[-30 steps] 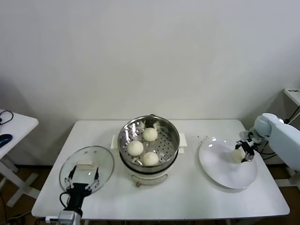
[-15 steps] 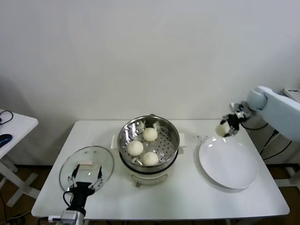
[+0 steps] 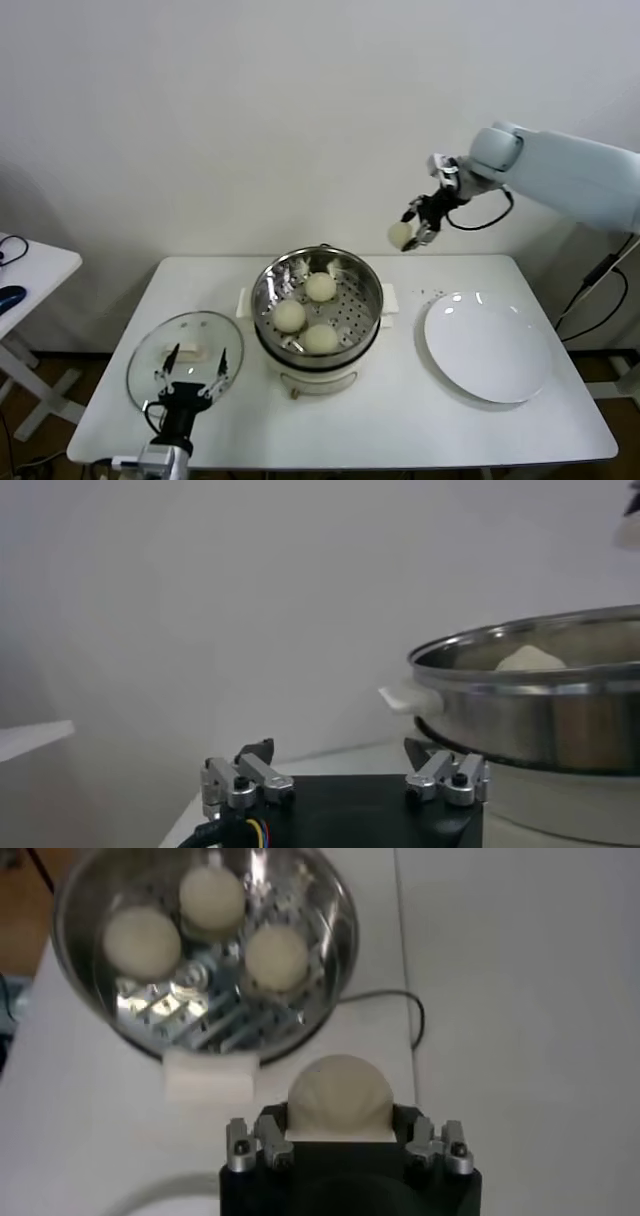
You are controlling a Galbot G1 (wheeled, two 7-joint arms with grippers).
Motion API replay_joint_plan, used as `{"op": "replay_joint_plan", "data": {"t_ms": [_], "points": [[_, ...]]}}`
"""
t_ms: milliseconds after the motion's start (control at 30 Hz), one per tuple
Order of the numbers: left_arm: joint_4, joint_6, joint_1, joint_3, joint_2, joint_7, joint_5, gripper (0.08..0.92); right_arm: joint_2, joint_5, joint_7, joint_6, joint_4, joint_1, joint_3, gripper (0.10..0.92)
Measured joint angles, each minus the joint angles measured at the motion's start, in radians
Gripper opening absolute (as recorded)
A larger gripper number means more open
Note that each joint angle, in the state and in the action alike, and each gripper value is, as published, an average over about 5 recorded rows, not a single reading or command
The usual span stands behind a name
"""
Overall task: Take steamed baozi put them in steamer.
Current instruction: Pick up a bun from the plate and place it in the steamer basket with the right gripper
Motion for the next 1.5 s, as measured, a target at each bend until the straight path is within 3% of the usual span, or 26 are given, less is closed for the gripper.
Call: {"op": "replay_joint_plan", "data": {"t_ms": [467, 1500], "points": [[-0.023, 0.0, 0.008, 0.003, 0.007, 0.0, -0.014, 0.823, 0.125, 0.196, 0.112, -0.078, 0.13, 0.025, -0.125, 0.67], [-0.017, 0.0, 0.0, 0.0, 0.01, 0.0, -0.025, 0.823, 0.173, 0.167, 0.16, -0.103, 0.167, -0.045, -0.198, 0.663]]}}
